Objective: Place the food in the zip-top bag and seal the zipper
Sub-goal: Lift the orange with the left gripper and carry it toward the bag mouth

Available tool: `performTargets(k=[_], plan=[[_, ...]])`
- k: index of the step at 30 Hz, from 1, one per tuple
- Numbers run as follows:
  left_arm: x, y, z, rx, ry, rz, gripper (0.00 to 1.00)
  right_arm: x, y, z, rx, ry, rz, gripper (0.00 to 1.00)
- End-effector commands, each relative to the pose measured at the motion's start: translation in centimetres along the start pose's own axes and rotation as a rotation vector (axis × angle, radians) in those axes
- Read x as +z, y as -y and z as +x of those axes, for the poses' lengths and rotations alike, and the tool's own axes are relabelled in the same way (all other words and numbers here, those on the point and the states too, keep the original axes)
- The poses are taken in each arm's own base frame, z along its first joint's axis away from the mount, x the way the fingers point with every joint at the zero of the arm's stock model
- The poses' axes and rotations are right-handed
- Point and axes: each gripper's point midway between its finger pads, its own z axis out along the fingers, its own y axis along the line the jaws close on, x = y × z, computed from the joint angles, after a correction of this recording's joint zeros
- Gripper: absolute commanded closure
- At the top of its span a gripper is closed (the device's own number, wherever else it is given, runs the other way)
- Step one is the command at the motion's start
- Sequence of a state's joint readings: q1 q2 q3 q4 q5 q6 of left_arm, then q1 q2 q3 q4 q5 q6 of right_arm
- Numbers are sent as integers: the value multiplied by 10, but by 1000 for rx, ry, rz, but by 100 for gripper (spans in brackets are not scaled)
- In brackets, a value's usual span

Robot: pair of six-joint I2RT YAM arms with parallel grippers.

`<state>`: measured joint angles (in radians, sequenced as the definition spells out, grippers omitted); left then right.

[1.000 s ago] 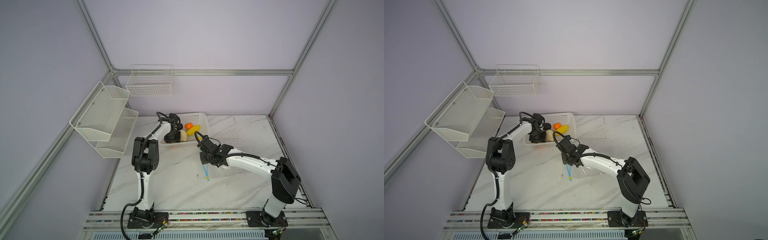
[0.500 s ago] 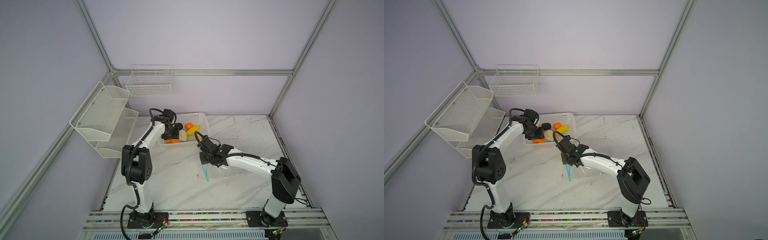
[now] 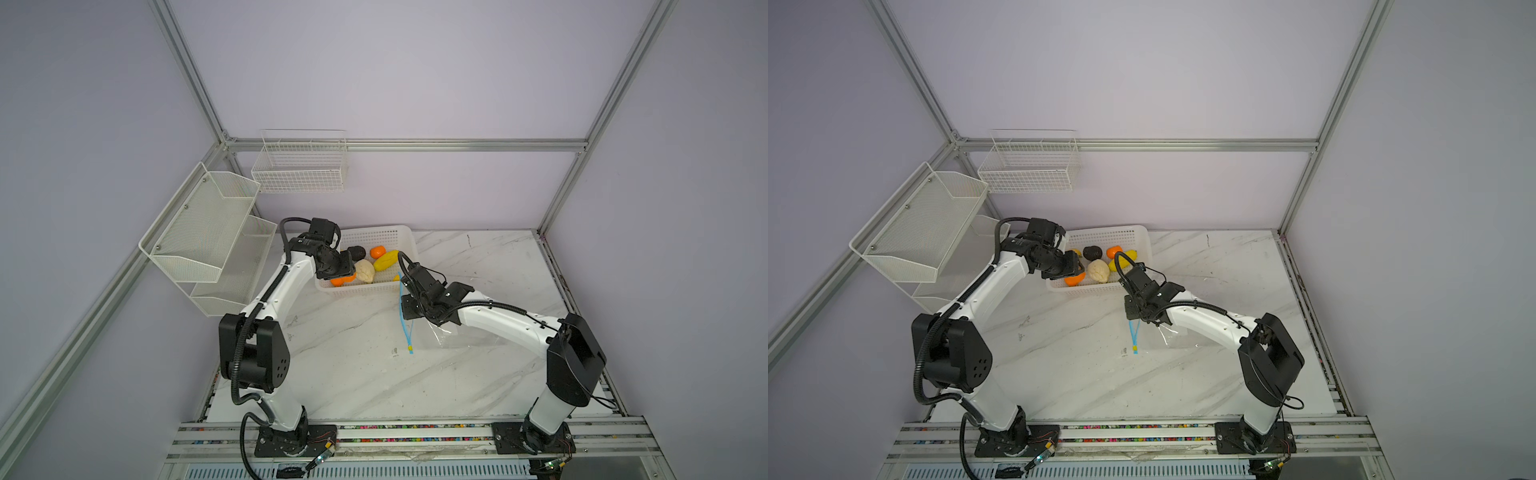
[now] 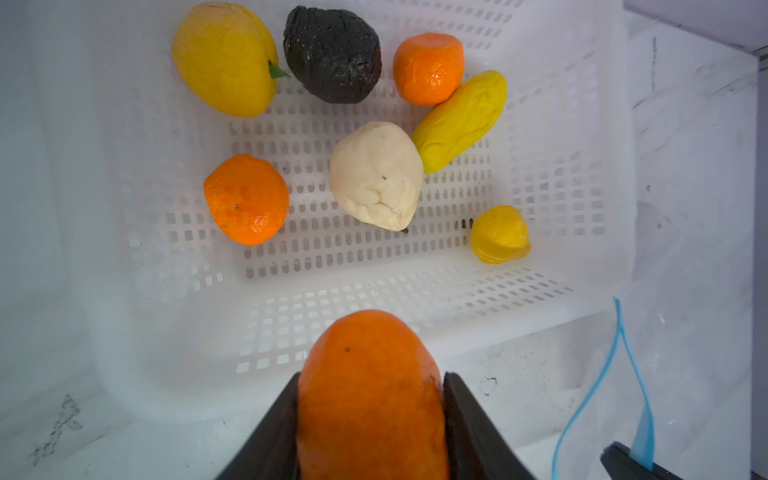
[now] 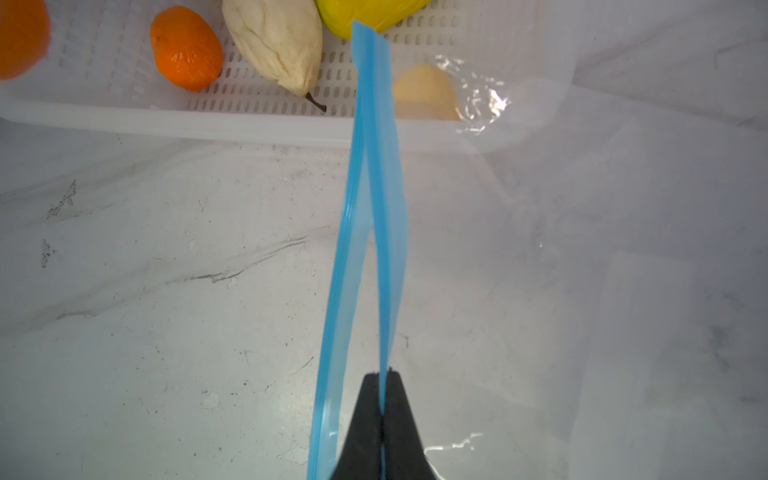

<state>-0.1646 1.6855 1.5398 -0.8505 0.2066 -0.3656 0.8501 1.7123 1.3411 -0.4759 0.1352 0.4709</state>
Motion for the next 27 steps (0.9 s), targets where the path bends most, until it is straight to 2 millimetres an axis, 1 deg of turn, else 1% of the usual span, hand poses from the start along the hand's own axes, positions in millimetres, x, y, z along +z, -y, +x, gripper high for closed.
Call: performTargets(k=[1, 6, 10, 12, 16, 20, 27], plan=[[-22, 34, 4, -32, 47, 210, 54, -20, -10, -27, 44, 74, -58, 100], [-35, 65, 22, -83, 51, 443, 56, -23, -11, -35, 71, 88, -98, 100], [-40, 80, 36, -129, 47, 581, 57, -21, -11, -39, 98, 84, -136, 100], [-49, 88, 42, -140, 58, 646, 58, -21, -12, -42, 105, 85, -147, 100], [-46, 102, 58, -165, 26, 730, 59, -19, -12, -44, 116, 80, -156, 100], [-39, 114, 71, -170, 0, 767, 59, -19, -14, -48, 125, 80, -165, 100], [-31, 133, 79, -161, -26, 802, 59, -20, -16, -49, 139, 80, -176, 100]])
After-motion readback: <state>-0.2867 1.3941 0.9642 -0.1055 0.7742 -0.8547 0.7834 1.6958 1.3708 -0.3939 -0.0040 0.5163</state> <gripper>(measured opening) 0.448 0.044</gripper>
